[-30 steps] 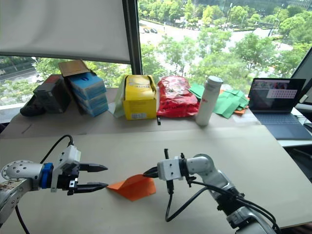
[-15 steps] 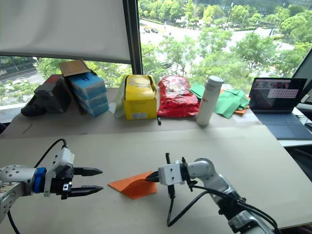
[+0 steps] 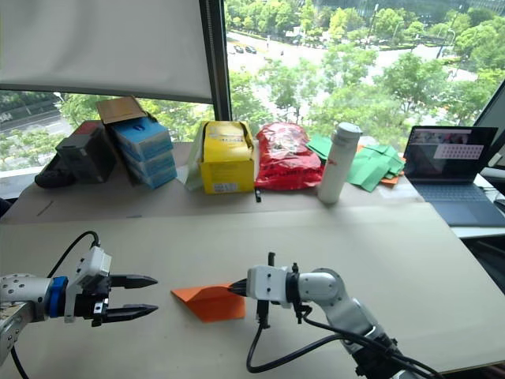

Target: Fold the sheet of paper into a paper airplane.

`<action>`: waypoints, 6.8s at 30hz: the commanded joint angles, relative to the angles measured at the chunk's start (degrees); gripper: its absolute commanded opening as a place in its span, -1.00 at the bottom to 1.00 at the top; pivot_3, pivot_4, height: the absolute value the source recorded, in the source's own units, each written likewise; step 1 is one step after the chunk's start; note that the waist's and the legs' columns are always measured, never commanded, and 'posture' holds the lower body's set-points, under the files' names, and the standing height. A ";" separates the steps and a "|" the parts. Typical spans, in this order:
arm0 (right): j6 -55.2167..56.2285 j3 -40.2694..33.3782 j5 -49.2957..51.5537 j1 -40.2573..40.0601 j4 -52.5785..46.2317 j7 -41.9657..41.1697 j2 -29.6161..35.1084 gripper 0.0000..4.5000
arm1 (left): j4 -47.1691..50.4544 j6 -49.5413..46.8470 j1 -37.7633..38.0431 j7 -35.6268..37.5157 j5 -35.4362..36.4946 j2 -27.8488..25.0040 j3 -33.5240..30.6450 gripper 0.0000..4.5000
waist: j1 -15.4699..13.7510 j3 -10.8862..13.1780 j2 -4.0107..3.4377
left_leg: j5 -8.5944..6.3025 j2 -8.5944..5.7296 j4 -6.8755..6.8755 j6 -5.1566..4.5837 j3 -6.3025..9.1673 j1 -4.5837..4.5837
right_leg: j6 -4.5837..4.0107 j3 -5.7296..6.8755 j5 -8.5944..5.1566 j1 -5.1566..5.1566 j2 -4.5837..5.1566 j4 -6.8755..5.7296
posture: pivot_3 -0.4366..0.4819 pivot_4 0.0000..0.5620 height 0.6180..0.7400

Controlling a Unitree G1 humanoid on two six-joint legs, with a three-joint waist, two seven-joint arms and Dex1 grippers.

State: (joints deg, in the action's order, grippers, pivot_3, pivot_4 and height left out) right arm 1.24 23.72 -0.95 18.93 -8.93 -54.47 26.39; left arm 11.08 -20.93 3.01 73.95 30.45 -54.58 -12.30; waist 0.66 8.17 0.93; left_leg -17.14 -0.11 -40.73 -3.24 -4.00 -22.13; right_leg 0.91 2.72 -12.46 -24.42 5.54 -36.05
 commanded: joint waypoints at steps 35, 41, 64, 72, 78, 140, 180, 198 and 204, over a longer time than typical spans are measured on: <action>-14.23 -3.87 8.87 -3.41 -16.32 0.27 4.21 0.62 | -11.50 9.14 -19.31 -5.07 -18.27 11.75 23.25 -0.99 | -0.85 -0.01 0.02 | -0.18 -0.03 -0.06 -0.34 -0.10 -0.03 | 0.04 0.23 0.01 0.04 -0.16 0.02 | -0.05 -0.47 1.00; -14.54 -2.58 8.54 -3.77 -17.33 -0.47 5.43 0.62 | -10.14 10.41 -18.71 -4.18 -20.47 11.10 25.13 -0.99 | -1.09 -0.01 0.02 | -0.22 -0.02 -0.06 -0.41 -0.09 0.03 | 0.04 0.23 0.00 0.08 -0.15 0.01 | -0.05 -0.47 1.00; -5.47 2.82 -1.64 -1.68 -9.82 -0.01 4.64 -0.21 | -0.20 1.98 -19.70 -3.79 -20.01 8.68 23.94 -1.00 | -1.21 -0.01 0.03 | -0.16 -0.03 -0.11 -0.32 -0.10 -0.01 | 0.07 0.24 -0.01 0.08 -0.22 0.02 | -0.05 -0.47 1.00; -6.41 3.12 -1.78 -0.24 -7.74 -1.19 3.24 -0.98 | 0.56 1.97 -19.64 -3.92 -20.54 8.26 24.10 -1.00 | -1.20 -0.01 0.03 | -0.16 -0.02 -0.11 -0.31 -0.10 -0.02 | 0.07 0.24 -0.01 0.07 -0.23 0.01 | -0.05 -0.47 1.00; -10.81 2.36 0.01 1.20 -5.72 -1.54 1.21 -0.98 | -0.58 3.46 -18.86 -3.55 -21.33 7.77 24.42 -1.00 | -1.19 -0.01 0.03 | -0.16 -0.02 -0.11 -0.31 -0.10 -0.01 | 0.07 0.24 -0.01 0.08 -0.24 0.01 | -0.05 -0.47 1.00; -30.31 3.92 -1.47 10.79 1.20 2.23 -6.93 0.18 | -10.12 12.15 -16.92 -3.49 -22.85 9.18 25.31 -1.00 | 0.06 -0.14 0.00 | -0.20 0.03 0.02 -0.36 -0.05 0.40 | -0.05 0.14 -0.01 0.24 -0.10 -0.16 | -0.05 -0.47 1.00; -28.21 12.21 -4.20 9.44 6.78 -0.70 -5.59 -0.98 | -6.02 8.82 -17.70 -3.88 -23.63 8.27 24.77 -1.00 | 0.04 -0.11 -0.05 | -0.20 0.03 0.02 -0.38 -0.04 0.23 | -0.02 0.23 -0.02 0.16 -0.15 -0.09 | -0.05 -0.47 1.00; -35.36 10.13 -3.58 3.65 -1.26 -0.53 2.54 -0.98 | -12.66 16.71 -16.89 -4.39 -25.48 8.90 26.48 -1.00 | -0.81 -0.25 -0.25 | -0.32 0.01 0.02 -0.57 -0.03 0.37 | -0.01 0.30 -0.02 0.26 0.12 -0.01 | -0.05 -0.47 1.00; -36.94 8.73 -2.74 1.41 -3.60 -0.93 5.56 -0.98 | -14.23 18.19 -17.19 -4.57 -25.75 9.31 27.18 -1.00 | -1.43 -0.33 -0.30 | -0.37 -0.01 0.02 -0.65 -0.01 0.46 | 0.02 0.44 -0.01 0.28 0.22 0.10 | -0.05 -0.47 1.00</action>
State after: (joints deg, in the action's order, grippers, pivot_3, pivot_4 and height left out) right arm -31.38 31.61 -2.42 23.11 -15.91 -54.67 28.92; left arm -0.83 -2.36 -15.19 69.29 7.67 -44.91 13.17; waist -0.77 7.84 0.63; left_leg -17.51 -0.12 -40.71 -3.90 -4.02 -21.66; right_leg 0.94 3.17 -12.46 -24.13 5.82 -35.93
